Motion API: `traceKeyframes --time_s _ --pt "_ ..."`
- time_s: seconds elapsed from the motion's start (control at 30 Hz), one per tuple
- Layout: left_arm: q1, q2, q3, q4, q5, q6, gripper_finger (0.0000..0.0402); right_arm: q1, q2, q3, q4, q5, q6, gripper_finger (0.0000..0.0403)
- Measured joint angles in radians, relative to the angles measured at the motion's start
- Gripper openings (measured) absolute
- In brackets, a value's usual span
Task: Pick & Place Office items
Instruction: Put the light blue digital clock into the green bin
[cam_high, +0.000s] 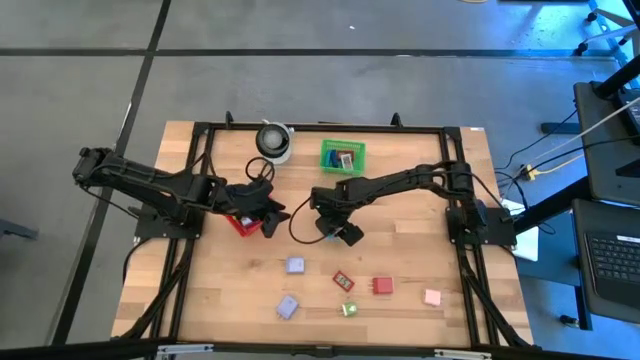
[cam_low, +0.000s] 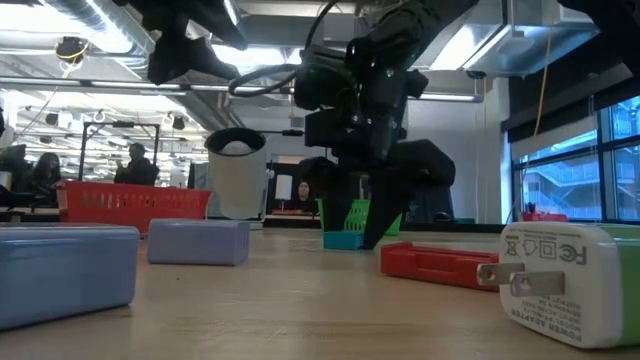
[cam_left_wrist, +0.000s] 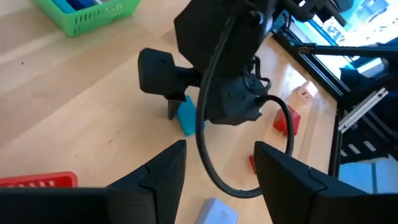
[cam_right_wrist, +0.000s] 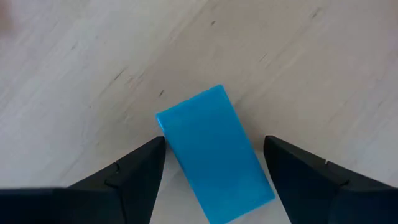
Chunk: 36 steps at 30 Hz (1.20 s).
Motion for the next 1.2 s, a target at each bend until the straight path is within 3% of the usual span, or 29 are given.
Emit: traceKeyframes --time_s 0.17,0.37,0.6,0.83,1.03,1.2 --pt "-0.016 0.0 0.0 0.0 0.0 0.0 0.0185 0.0 0.0 0.0 -0.002 0.009 0.068 0.0239" --pt "-0.016 0.0 0.0 -0.001 0.0 0.001 0.0185 -0.001 0.001 0.001 0.014 0.025 0.308 0.0158" --pt "-0.015 0.0 0.0 -0.001 0.0 0.003 0.0185 -0.013 -0.039 -0.006 -0.012 0.033 0.484 0.0154" --pt "-0.015 0.0 0.0 0.002 -0.003 0.003 0.0185 -0.041 -0.18 -0.005 0.034 0.226 0.615 0.0173" --pt "-0.015 0.0 0.0 0.001 -0.002 0.003 0.0185 -0.063 -0.312 -0.003 0.154 0.405 0.826 0.0157" --pt "-0.015 0.0 0.0 0.003 -0.001 0.003 0.0185 -0.069 -0.407 -0.002 0.233 0.536 0.887 0.0162"
